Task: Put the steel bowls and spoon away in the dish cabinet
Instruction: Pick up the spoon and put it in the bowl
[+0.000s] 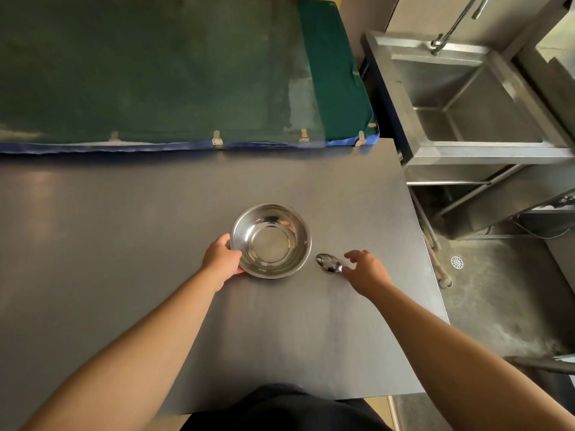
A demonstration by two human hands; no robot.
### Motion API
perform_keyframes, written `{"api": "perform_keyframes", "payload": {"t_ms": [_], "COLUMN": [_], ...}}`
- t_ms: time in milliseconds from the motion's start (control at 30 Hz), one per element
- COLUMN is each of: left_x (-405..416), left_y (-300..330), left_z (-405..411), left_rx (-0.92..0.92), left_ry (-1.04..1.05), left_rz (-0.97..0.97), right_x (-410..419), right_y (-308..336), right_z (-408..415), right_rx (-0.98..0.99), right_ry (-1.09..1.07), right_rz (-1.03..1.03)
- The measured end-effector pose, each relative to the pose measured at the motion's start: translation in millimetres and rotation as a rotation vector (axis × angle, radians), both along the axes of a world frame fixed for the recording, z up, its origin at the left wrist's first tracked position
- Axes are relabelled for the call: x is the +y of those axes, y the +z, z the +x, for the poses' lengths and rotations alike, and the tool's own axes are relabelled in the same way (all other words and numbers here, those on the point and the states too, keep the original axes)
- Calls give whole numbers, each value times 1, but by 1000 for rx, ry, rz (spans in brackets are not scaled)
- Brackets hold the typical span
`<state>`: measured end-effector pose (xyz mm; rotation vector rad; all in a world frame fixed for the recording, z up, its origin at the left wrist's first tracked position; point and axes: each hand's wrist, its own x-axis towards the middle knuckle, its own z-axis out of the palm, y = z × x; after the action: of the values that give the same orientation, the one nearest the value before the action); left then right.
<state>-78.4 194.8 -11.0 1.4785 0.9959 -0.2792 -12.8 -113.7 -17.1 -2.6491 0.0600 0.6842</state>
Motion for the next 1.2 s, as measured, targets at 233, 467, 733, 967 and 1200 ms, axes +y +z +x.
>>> {"api": "perform_keyframes", "payload": {"t_ms": [233, 467, 733, 967, 1200], "left_x": [-13, -31, -40, -40, -38], "left_y": [-1, 0, 1, 2, 0], "left_z": [-24, -43, -54, -55, -51], "left_rx": [10, -1, -11, -18, -12], "left_ry": [3, -53, -103, -106, -73], "left_rz": [-22, -49, -55, -64, -84], "right_x": [-13, -9, -21, -23, 24], "right_y": [-8, -9, 2, 24, 46], "right_z": [-16, -24, -37, -40, -40], "right_rx": [-1, -2, 45, 12, -12], "right_ry": [161, 110, 65, -96, -25], "right_rz": [-193, -226, -310, -148, 37]}}
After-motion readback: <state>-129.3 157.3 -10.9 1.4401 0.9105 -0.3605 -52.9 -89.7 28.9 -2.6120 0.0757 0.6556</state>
